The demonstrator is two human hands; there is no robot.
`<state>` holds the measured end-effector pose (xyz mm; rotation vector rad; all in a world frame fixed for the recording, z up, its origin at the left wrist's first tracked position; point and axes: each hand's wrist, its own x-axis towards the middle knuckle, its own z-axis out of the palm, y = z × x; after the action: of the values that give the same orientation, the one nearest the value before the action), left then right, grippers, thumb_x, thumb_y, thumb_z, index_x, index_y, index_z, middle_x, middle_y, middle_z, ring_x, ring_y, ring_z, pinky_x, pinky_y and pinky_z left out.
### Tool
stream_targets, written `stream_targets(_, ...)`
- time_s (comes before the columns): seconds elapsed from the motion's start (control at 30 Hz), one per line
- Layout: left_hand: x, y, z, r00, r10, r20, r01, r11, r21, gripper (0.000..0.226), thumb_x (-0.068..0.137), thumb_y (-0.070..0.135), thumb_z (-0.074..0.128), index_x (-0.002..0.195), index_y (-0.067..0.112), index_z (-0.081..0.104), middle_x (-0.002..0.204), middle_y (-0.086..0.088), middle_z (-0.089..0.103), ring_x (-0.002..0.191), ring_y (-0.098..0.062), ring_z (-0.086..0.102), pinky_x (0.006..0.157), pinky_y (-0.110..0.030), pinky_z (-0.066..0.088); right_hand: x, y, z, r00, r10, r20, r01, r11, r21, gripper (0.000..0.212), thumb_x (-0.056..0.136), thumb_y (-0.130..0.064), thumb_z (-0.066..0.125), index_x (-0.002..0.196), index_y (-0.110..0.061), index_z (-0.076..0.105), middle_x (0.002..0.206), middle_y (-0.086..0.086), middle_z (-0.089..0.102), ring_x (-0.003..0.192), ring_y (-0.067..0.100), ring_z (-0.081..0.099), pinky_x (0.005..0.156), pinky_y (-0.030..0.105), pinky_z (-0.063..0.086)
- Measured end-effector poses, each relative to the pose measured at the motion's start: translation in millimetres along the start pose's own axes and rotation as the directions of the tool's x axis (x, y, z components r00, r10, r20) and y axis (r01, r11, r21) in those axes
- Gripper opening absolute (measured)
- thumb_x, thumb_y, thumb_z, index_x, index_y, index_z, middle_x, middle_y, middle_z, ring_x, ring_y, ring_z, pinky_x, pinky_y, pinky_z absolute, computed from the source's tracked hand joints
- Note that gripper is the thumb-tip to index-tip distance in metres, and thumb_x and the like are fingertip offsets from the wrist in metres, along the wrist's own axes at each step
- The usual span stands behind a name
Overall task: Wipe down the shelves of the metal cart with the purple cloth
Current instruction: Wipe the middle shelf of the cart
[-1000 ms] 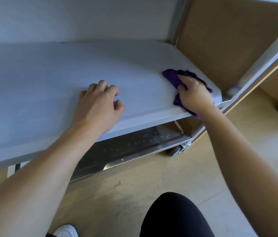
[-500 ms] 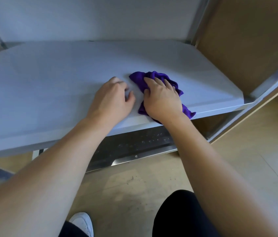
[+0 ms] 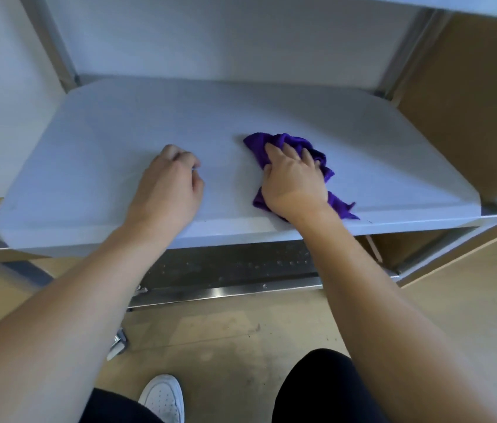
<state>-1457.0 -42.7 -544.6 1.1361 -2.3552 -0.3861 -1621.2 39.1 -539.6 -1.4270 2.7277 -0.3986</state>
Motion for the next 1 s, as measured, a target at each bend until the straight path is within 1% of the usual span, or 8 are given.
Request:
stream_targets(0.13,-0.3,0.9,0.0,0.999,-0.022,0.041,0.021,1.0,0.019,0.029,0.095,0.01,0.046,0.118,0.004,0.063,0.123,-0.014,0.053,0.106,-0.035,0.056,0.092,-0.038,0.042,22.2,-57.4,18.5,0.986,-0.166,0.034,0.164,0.985,0.057,0.051,0.095,-0.021,0.038,0.146,-0.028,0.032,0.153,0.002,0.032,0.145,0.034,0.018,0.119,0.049,0.013)
stream_targets(0.23,-1.5,-3.5,-1.5,1.0,-0.011,0.026,0.011,1.0,0.009,0.026,0.095,0.01,0.045,0.113,0.004,0.064,0.119,-0.011,0.055,0.101,-0.033,0.057,0.087,-0.039,0.043,56.9,-70.2,23.6,0.98,-0.193,0.045,0.188,0.977,0.102,0.05,0.095,-0.023,0.035,0.144,-0.031,0.035,0.15,0.001,0.038,0.142,0.03,0.024,0.118,0.049,0.016)
stream_targets(0.33,-1.9,-5.5,-1.9,1.0,-0.011,0.002,0.011,1.0,-0.02,0.027,0.094,0.01,0.045,0.113,0.007,0.064,0.119,-0.008,0.056,0.104,-0.029,0.058,0.091,-0.038,0.044,91.6,-46.1,20.5,0.989,-0.143,0.024,0.14,0.985,0.105,0.049,0.094,-0.027,0.033,0.142,-0.036,0.038,0.149,0.0,0.041,0.139,0.027,0.032,0.116,0.047,0.023)
stream_targets(0.5,0.6,-3.4,0.4,1.0,-0.007,0.02,0.008,0.999,-0.035,0.027,0.093,0.009,0.046,0.114,0.007,0.063,0.119,-0.009,0.055,0.108,-0.029,0.056,0.095,-0.04,0.044,127.8,18.1,-0.4,0.997,0.063,-0.037,-0.061,0.997,0.05,0.057,0.077,-0.036,0.038,0.133,-0.035,0.045,0.135,0.005,0.055,0.121,0.033,0.052,0.104,0.046,0.041)
stream_targets(0.63,1.6,-2.7,3.8,1.0,-0.014,0.028,0.015,0.999,-0.033,0.026,0.094,0.008,0.044,0.113,0.005,0.062,0.119,-0.01,0.053,0.108,-0.031,0.054,0.095,-0.043,0.044,147.9,29.8,0.2,0.987,0.156,-0.037,-0.153,0.986,0.068,0.052,0.082,-0.024,0.04,0.131,-0.037,0.045,0.128,0.005,0.057,0.119,0.033,0.049,0.105,0.05,0.036)
stream_targets(0.73,0.9,0.2,3.4,0.999,-0.017,0.043,0.018,1.0,-0.013,0.023,0.095,0.009,0.044,0.111,0.005,0.06,0.117,-0.009,0.053,0.107,-0.029,0.052,0.093,-0.039,0.044,160.4,13.1,3.9,0.983,0.181,-0.024,-0.18,0.983,0.042,0.051,0.086,-0.015,0.04,0.135,-0.028,0.044,0.136,0.009,0.049,0.129,0.036,0.039,0.111,0.052,0.027)
stream_targets(0.83,1.7,1.5,3.2,0.999,-0.018,0.036,0.018,1.0,0.002,0.022,0.095,0.01,0.045,0.11,0.006,0.06,0.115,-0.009,0.054,0.106,-0.029,0.053,0.093,-0.037,0.041,172.9,-13.1,9.4,0.995,0.104,-0.001,-0.104,0.993,0.048,0.053,0.086,-0.013,0.04,0.137,-0.027,0.043,0.14,0.009,0.046,0.13,0.036,0.037,0.111,0.05,0.026)
stream_targets(1.0,1.4,4.8,0.9,0.999,-0.002,0.039,0.001,1.0,0.017,0.025,0.096,0.011,0.045,0.117,0.008,0.058,0.118,-0.007,0.054,0.11,-0.027,0.052,0.097,-0.035,0.04,182.8,-73.3,24.2,0.984,-0.17,0.054,0.162,0.979,0.123,0.051,0.094,-0.022,0.036,0.143,-0.036,0.039,0.148,0.001,0.042,0.133,0.028,0.04,0.108,0.041,0.036)
